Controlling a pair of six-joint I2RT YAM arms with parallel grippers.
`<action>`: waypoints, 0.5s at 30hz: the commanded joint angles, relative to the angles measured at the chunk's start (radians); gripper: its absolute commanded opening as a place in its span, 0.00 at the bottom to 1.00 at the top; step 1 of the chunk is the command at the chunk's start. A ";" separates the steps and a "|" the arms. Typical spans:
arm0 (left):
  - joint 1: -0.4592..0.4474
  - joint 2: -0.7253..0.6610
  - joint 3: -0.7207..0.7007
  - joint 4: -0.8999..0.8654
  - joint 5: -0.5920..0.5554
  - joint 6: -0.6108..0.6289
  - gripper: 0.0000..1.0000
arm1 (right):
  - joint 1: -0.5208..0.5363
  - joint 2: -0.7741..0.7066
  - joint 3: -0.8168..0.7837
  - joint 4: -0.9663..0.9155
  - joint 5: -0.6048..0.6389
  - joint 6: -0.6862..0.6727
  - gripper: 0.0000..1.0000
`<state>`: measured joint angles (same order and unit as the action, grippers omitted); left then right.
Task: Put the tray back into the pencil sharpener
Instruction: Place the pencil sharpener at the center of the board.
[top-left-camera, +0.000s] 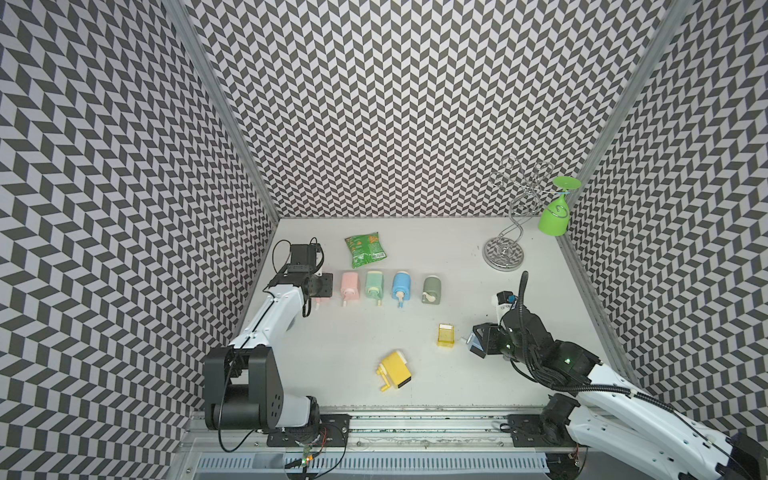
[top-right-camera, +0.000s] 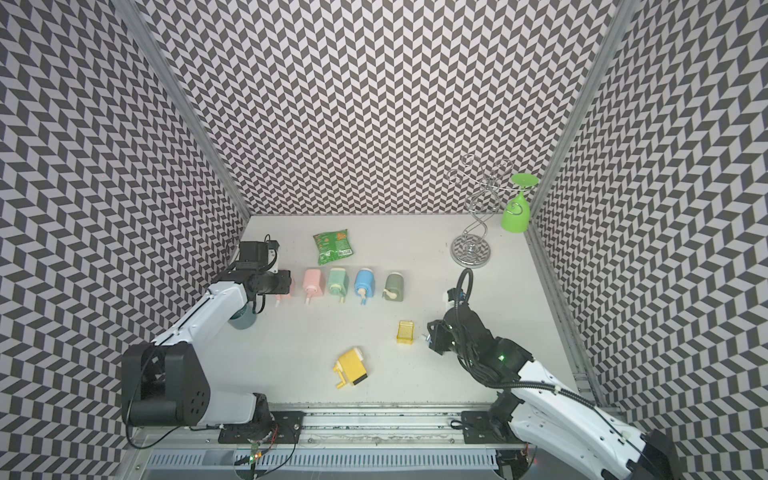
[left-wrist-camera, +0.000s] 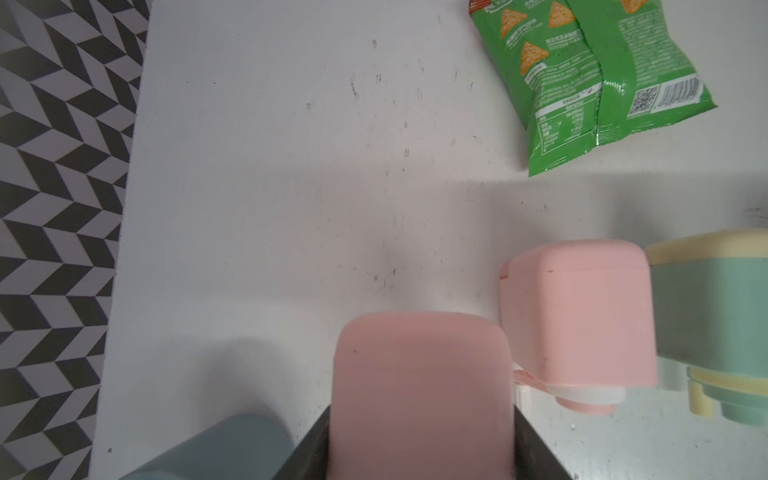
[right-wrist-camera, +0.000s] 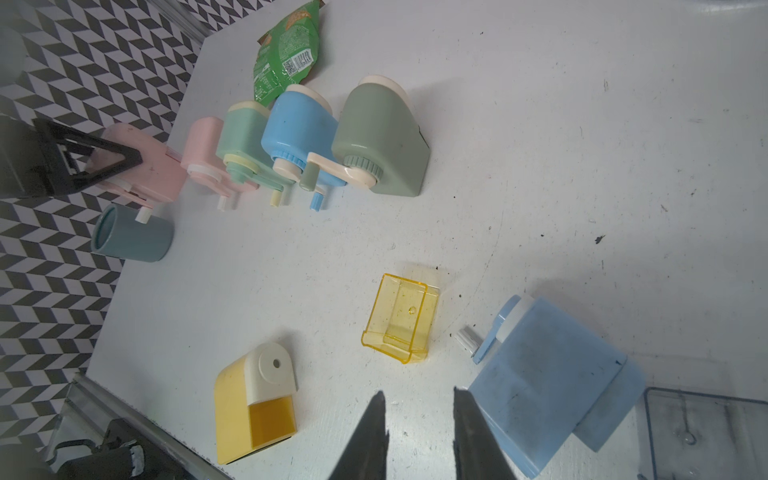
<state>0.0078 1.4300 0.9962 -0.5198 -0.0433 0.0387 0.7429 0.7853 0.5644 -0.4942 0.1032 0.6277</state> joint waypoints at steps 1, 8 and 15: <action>0.024 0.040 0.035 0.075 0.066 0.043 0.05 | -0.004 0.005 0.039 0.024 -0.004 -0.008 0.28; 0.023 0.122 0.041 0.153 0.053 0.039 0.13 | -0.005 0.014 0.046 0.011 -0.010 -0.005 0.28; 0.013 0.169 0.056 0.185 0.044 0.038 0.23 | -0.006 0.019 0.039 0.020 -0.006 -0.008 0.28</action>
<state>0.0265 1.5948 1.0145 -0.3931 0.0017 0.0635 0.7425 0.8001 0.5846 -0.4946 0.0967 0.6277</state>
